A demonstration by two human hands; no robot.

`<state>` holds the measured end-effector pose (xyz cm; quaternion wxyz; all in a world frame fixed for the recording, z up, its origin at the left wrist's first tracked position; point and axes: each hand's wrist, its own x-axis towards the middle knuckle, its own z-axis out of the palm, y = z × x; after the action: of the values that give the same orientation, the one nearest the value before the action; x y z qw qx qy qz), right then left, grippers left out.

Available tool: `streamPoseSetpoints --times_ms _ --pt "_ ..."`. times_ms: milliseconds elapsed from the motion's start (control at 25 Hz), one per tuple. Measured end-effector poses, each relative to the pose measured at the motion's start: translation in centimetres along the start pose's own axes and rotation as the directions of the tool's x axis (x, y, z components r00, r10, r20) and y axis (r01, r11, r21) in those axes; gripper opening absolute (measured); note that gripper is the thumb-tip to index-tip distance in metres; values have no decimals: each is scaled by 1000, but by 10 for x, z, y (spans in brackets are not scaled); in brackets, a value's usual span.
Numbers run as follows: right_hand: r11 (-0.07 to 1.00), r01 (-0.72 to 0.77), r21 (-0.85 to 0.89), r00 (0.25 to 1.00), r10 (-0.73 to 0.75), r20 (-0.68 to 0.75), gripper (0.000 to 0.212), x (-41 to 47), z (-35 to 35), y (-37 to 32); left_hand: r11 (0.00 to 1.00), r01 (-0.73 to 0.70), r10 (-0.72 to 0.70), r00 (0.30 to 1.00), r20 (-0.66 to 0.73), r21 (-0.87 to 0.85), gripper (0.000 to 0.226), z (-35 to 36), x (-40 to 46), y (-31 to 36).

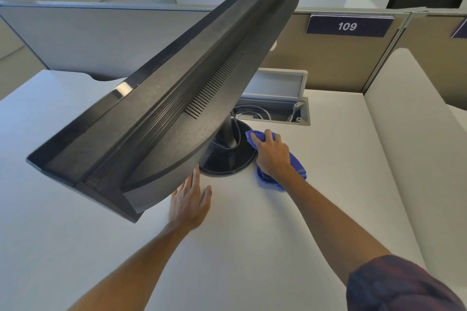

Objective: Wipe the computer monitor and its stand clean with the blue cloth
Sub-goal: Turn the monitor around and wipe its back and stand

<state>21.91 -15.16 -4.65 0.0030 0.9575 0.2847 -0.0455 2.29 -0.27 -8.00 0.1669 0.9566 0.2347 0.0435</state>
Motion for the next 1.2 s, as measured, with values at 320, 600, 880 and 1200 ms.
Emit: streamPoseSetpoints --times_ms 320,600,880,1200 --pt "998 11 66 999 -8 -48 46 -5 -22 -11 1000 -1 1 1000 10 5 71 0 0 0" --pt "961 62 -270 996 -78 -51 29 -32 -17 -69 1000 4 -4 1000 8 -4 72 -2 -2 1" --pt "958 283 -37 948 -285 -139 29 -49 -26 -140 999 3 -3 1000 -3 -51 71 -10 -6 3" --pt "941 327 90 938 -311 -153 37 -42 -3 -111 995 47 -51 998 -46 -89 57 -19 -9 13"
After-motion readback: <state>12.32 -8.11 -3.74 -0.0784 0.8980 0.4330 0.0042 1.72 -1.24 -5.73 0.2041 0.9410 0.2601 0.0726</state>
